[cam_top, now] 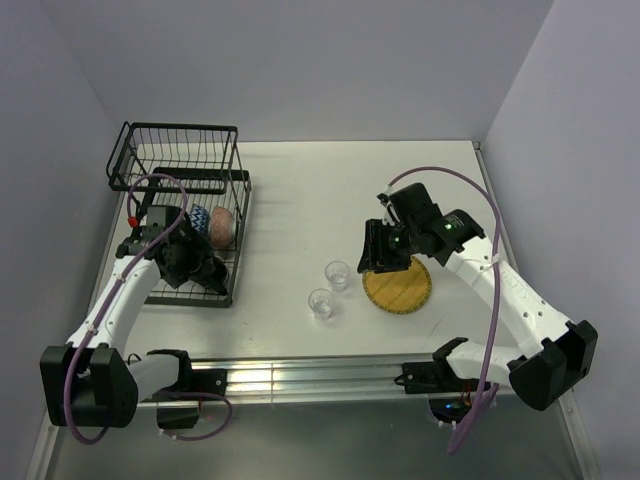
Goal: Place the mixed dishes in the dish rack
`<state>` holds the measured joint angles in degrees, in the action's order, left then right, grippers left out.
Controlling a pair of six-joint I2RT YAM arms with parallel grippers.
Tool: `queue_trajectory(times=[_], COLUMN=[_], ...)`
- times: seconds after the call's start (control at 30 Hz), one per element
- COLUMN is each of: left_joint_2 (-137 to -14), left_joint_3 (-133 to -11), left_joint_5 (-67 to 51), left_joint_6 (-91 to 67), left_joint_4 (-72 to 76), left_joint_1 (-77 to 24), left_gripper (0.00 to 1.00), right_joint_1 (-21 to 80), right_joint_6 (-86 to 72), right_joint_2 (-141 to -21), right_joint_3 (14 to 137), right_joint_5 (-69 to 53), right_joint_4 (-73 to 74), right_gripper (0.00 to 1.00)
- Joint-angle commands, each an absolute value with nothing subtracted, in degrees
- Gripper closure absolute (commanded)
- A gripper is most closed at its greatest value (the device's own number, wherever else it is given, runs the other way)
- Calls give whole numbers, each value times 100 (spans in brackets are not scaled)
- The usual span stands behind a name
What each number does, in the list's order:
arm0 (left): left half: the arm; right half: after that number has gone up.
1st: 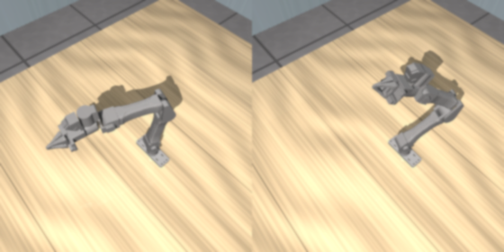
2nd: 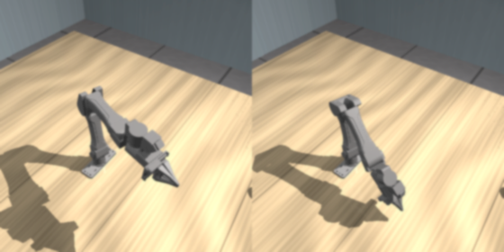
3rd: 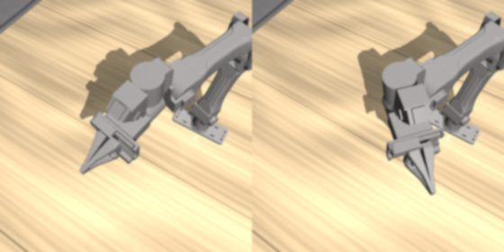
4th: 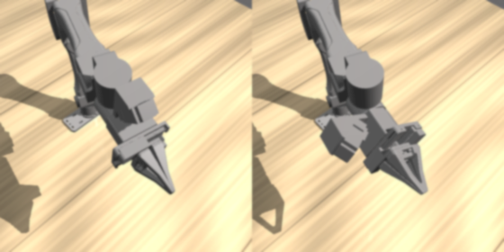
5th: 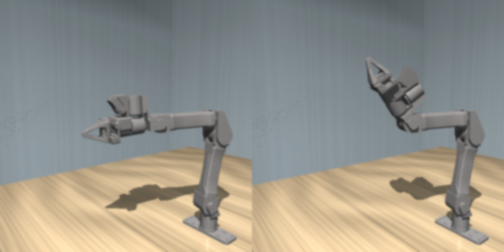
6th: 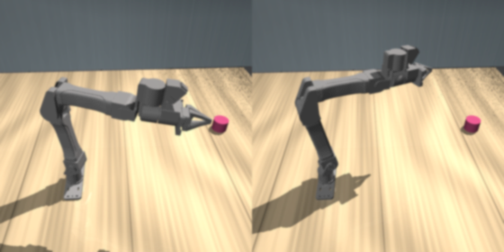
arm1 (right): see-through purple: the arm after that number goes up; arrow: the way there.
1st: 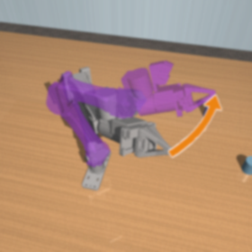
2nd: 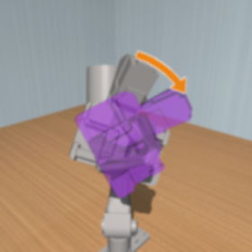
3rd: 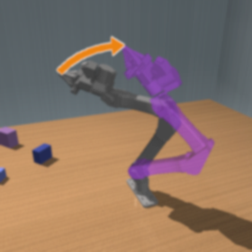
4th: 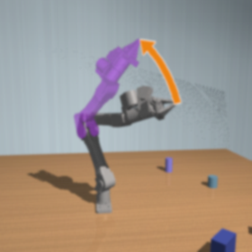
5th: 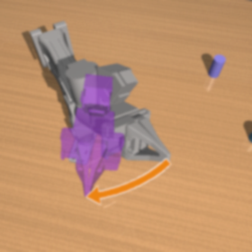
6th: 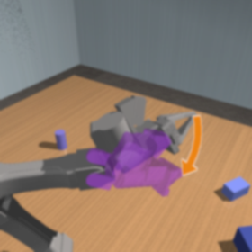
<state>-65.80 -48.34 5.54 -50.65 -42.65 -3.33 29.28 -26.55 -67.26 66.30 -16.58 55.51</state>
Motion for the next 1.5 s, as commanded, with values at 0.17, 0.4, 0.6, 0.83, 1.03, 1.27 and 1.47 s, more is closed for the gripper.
queue_trajectory(times=[0.17, 0.4, 0.6, 0.83, 1.03, 1.27, 1.47], left_joint_2=[-6759, -6724, -6873, -6680, -6530, -6469, -6565], left_joint_3=[-4526, -4412, -4438, -4482, -4833, -5106, -5036], left_joint_5=[176, 176, 114, 44, -176, -106, -79], left_joint_6=[-4852, -4772, -4799, -4887, -4852, -4834, -4834], left_joint_4=[-4096, -4113, -4078, -4078, -4227, -4377, -4324], left_joint_1=[-334, -334, -334, -334, -334, -334, -334], left_gripper=[19, 11, 1, 1, 1, 1, 1], right_joint_1=[2953, 2953, 2953, 2953, 2953, 2953, 2953], right_joint_6=[-2689, -2777, -2760, -2681, -2567, -2549, -2549], right_joint_2=[-6891, -6899, -6987, -7084, -7304, -7506, -7541], right_joint_3=[6900, 6662, 6688, 6618, 6653, 6636, 6592], right_joint_5=[-1450, -1389, -1389, -1371, -1327, -1388, -1424], right_joint_4=[5528, 5388, 5317, 5212, 5159, 5027, 4992], right_gripper=[46, 46, 46, 47, 46, 47, 47])
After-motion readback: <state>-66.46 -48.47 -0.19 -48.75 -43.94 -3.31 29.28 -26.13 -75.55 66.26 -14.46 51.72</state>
